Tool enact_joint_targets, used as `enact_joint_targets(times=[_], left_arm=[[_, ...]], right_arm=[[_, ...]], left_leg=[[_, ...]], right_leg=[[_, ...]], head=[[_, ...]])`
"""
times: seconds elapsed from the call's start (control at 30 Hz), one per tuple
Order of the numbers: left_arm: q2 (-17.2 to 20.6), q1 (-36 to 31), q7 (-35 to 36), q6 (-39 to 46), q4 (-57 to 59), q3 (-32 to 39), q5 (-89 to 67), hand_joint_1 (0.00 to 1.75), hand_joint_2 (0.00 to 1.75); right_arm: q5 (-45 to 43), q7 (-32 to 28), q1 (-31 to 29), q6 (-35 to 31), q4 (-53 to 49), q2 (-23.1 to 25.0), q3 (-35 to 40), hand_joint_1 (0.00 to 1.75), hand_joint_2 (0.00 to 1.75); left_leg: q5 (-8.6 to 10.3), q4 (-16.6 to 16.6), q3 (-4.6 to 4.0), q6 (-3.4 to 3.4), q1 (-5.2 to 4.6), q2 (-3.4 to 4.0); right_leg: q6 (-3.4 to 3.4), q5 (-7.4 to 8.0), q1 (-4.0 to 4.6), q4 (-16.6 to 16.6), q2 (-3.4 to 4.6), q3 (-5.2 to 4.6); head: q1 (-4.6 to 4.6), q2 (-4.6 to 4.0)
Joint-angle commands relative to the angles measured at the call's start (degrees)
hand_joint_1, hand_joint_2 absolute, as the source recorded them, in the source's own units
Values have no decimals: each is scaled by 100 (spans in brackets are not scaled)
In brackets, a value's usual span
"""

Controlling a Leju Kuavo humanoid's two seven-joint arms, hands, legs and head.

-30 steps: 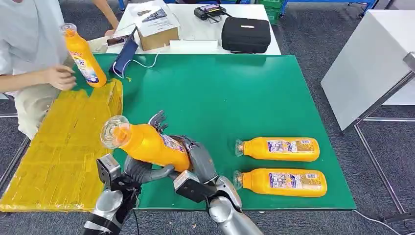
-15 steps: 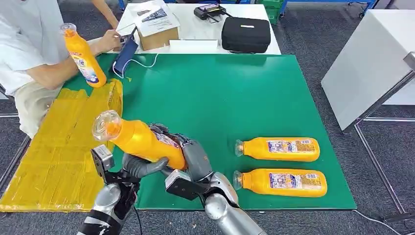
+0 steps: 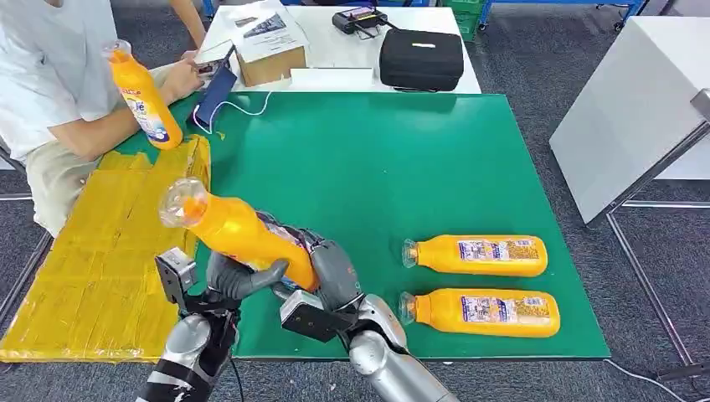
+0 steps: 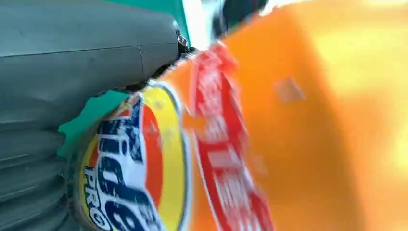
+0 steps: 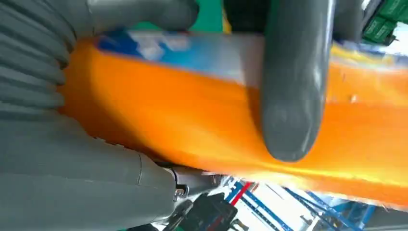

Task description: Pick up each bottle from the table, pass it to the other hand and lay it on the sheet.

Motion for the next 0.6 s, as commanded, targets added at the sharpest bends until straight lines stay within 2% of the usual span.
enact_joint_targets(times=[0.03,0.1,0.13,0.23,0.33,0.4,0.43,0.5,0.57,0.6], left_arm=[[47,-584,-124,1831,361,526,-1408,175,175],[47,-584,-124,1831,361,526,-1408,175,175],[85,-614,-141,2251,451,475,-1848,175,175],[354,-796,296,3762,1073,600,-4014,175,175],[194,-675,928,3795,1213,1522,-6782,175,175],[61,-640,625,3795,1165,1899,-7155,175,175],[-35,-597,679,3795,1028,2260,-7838,175,175],[67,-727,807,3795,1275,2366,-8099,175,175],[429,-916,1423,3795,1638,2122,-8790,175,175],[713,-990,1897,3795,1834,1764,-9058,175,175]], right_arm=[[-198,-105,251,-67,-721,-427,-143,0,175],[-198,-105,251,-67,-721,-427,-143,0,175],[-298,-121,299,-52,-809,-415,-227,0,175],[-1319,-215,547,672,-1790,-696,-737,0,175],[-1565,-80,680,1101,-2292,-927,-1047,0,175],[-1535,-95,698,1167,-2368,-969,-1145,0,175],[-1512,-105,697,1175,-2365,-982,-1192,0,175],[-1523,-107,675,1205,-2305,-979,-1247,0,175],[-1531,-113,652,1203,-2252,-980,-1286,0,175],[-1548,-129,622,1204,-2230,-994,-1296,0,175]], left_leg=[[-4,3,8,-8,9,-21],[-11,4,20,-11,12,-3],[-3,-3,12,-7,4,-5],[1,-2,12,-8,7,-31],[0,-4,10,-7,3,-5],[-3,-4,16,-8,4,-5],[-6,-3,23,-10,5,-10],[-11,4,19,-11,7,-6],[-10,2,18,-13,8,4],[-3,-3,13,-12,5,-2]], right_leg=[[-7,-8,7,-2,-7,18],[-11,-9,11,-3,15,23],[-6,-4,4,-3,5,12],[-6,-10,4,-4,-16,18],[-4,-4,0,-5,5,13],[-5,-5,2,-8,7,22],[-7,-9,3,-9,7,31],[-8,-10,5,-4,14,27],[-9,-8,6,-4,21,22],[-8,-4,3,-5,11,14]], head=[[4,0],[-2,0],[-4,0],[2,0],[2,0],[0,0],[0,0],[2,0],[2,0],[2,0]])
